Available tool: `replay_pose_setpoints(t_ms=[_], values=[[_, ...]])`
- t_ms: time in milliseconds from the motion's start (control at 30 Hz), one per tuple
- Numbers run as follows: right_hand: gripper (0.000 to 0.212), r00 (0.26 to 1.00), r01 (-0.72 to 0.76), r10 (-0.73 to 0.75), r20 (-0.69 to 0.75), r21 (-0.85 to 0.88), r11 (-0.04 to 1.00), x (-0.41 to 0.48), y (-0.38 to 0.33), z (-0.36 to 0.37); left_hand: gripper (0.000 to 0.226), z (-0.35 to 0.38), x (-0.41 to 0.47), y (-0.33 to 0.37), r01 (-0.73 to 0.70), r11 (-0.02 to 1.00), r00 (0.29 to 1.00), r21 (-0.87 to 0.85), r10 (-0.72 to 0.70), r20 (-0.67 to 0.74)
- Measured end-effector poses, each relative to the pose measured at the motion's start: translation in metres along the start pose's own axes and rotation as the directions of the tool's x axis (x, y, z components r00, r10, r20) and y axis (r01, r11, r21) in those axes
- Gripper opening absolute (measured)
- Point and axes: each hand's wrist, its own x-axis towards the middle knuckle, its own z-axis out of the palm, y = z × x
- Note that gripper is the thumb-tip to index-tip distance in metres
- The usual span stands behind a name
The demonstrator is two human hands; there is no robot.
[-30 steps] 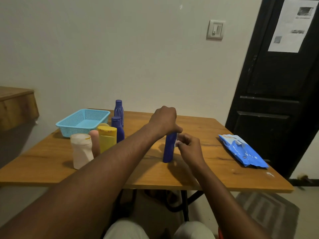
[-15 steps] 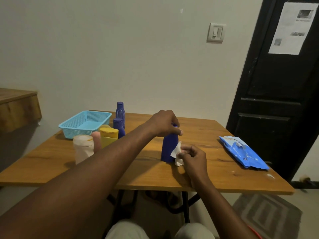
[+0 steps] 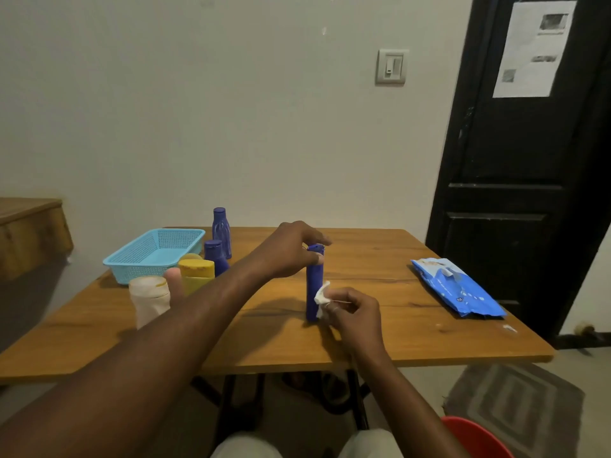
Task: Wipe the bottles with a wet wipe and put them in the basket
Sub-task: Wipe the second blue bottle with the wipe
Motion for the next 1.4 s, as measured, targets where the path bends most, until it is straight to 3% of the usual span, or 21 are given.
replay_pose_setpoints(t_ms=[133, 300, 467, 767, 933, 1133, 1267, 1400], values=[[0.012, 0.997, -0.040, 0.041, 0.063, -0.019, 0.999, 0.001, 0.005, 0.006, 0.044, -0.004, -0.001, -0.004, 0.003, 1.000, 1.000, 0.030, -0.002, -0.014], [0.008, 0.976, 0.213, -0.212, -0.052, 0.013, 0.977, 0.000, -0.018, 0.018, 0.040, -0.007, 0.000, -0.003, -0.009, 1.000, 1.000, 0.014, 0.009, 0.026], [0.003, 0.942, 0.291, -0.299, -0.153, -0.069, 0.954, 0.016, -0.027, 0.025, 0.035, -0.010, 0.003, 0.001, -0.043, 0.998, 0.996, 0.045, 0.039, 0.082], [0.016, 0.986, 0.117, -0.108, -0.127, 0.061, 0.991, 0.007, -0.014, 0.017, 0.035, -0.015, -0.003, 0.001, -0.019, 0.999, 0.993, -0.042, 0.024, 0.120], [0.029, 0.965, 0.212, -0.195, -0.175, 0.079, 0.974, 0.016, -0.040, 0.017, 0.032, -0.015, -0.005, 0.000, -0.035, 0.995, 0.993, -0.088, 0.045, 0.108], [0.034, 0.964, 0.230, -0.235, -0.123, -0.049, 0.972, 0.026, -0.036, 0.019, 0.040, -0.013, -0.008, -0.006, -0.018, 0.996, 0.999, -0.087, 0.020, 0.025], [0.031, 0.965, 0.203, -0.217, -0.145, -0.105, 0.973, 0.019, -0.032, 0.018, 0.032, -0.014, -0.007, -0.007, -0.025, 0.997, 0.999, -0.067, 0.027, 0.033], [0.030, 0.928, 0.308, -0.323, -0.186, -0.106, 0.946, 0.012, -0.042, 0.017, 0.030, -0.015, -0.005, -0.008, -0.020, 0.994, 0.999, -0.105, 0.023, 0.035]])
